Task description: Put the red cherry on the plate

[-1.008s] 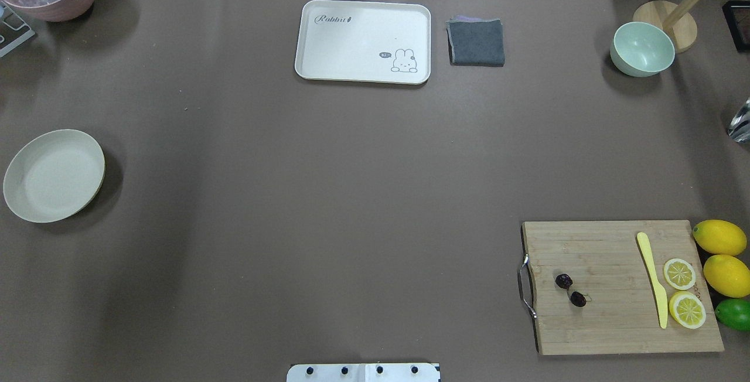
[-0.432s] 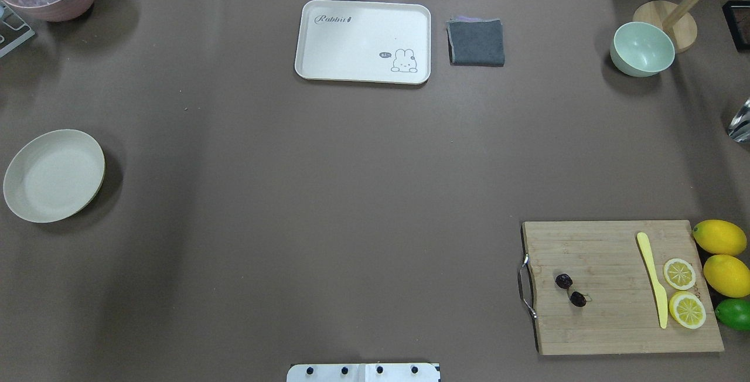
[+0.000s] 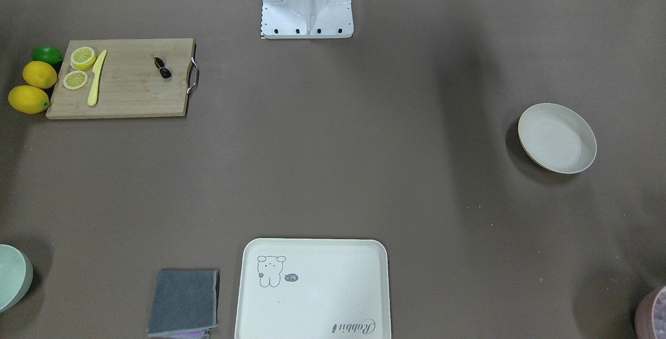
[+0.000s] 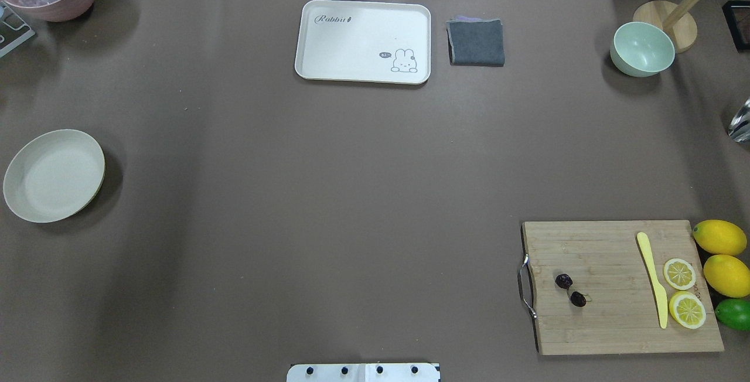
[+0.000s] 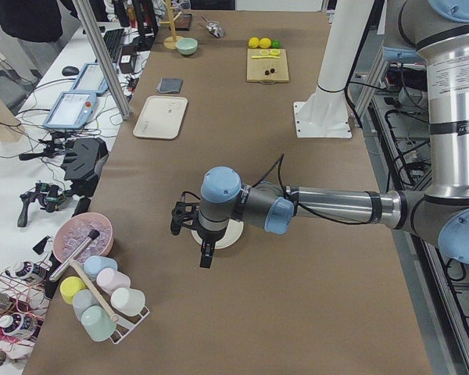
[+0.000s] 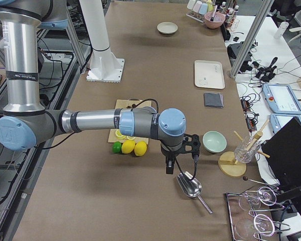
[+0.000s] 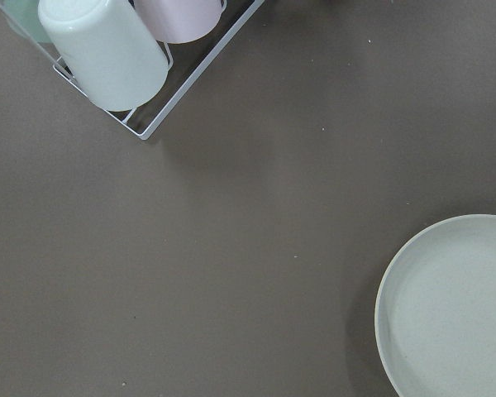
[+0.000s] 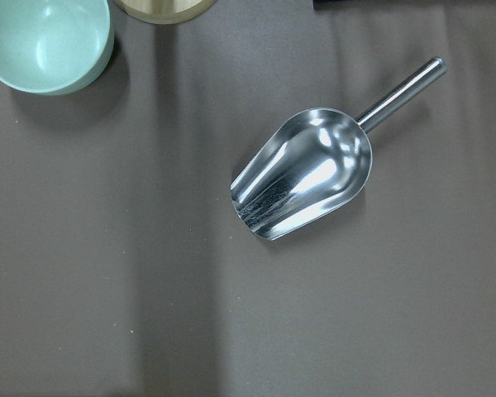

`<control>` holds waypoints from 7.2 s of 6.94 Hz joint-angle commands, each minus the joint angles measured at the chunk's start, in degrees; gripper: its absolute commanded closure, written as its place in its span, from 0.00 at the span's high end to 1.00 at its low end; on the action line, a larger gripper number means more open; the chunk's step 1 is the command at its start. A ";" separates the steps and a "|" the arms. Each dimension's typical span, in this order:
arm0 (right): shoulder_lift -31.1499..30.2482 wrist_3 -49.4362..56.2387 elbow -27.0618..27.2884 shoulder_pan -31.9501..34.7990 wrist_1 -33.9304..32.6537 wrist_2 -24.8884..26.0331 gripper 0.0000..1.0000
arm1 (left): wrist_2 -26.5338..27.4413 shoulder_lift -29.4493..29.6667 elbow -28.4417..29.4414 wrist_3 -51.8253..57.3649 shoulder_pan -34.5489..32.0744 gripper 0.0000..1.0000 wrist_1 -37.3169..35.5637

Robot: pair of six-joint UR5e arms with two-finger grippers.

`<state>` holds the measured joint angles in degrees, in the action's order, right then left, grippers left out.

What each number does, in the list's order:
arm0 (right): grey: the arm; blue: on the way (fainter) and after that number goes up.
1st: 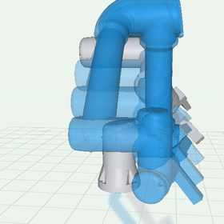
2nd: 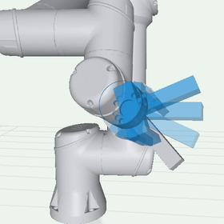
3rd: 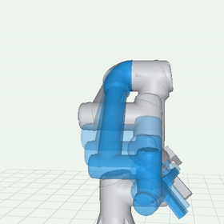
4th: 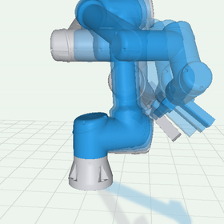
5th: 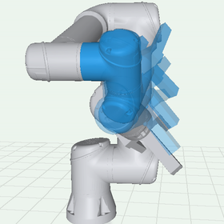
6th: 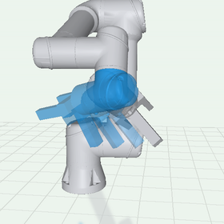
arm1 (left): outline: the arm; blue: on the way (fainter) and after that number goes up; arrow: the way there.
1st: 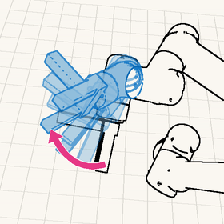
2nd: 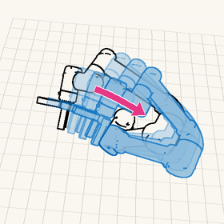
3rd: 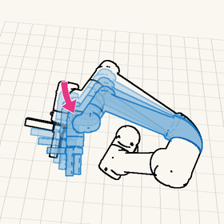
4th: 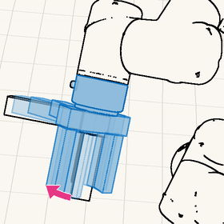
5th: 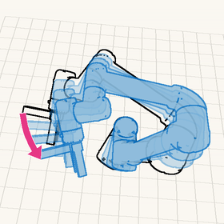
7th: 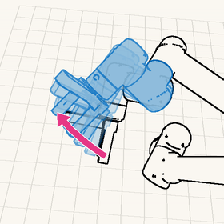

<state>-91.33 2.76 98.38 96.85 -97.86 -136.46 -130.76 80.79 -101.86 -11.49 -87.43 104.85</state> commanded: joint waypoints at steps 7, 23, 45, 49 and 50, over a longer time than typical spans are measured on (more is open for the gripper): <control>-0.25 0.05 -0.03 0.00 0.04 0.06 1.00 | 0.07 0.07 0.61 -0.02 -0.03 0.98 0.00; -0.34 0.14 -0.03 0.53 0.04 0.67 1.00 | -0.72 9.65 6.66 -12.78 14.97 0.98 11.88; -0.34 0.05 0.41 1.06 0.04 -0.03 1.00 | -11.20 32.30 17.09 -51.40 22.07 0.00 17.93; 0.45 -0.13 0.32 0.44 -0.05 0.23 1.00 | 13.63 41.55 10.45 -77.79 48.26 0.00 17.67; 0.54 -0.82 0.84 0.36 -0.05 -0.72 1.00 | 17.95 41.47 10.80 -77.98 51.97 0.00 17.67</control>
<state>-90.98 2.49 98.86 97.38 -97.88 -136.48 -118.75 121.56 -91.20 -87.81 -40.95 122.52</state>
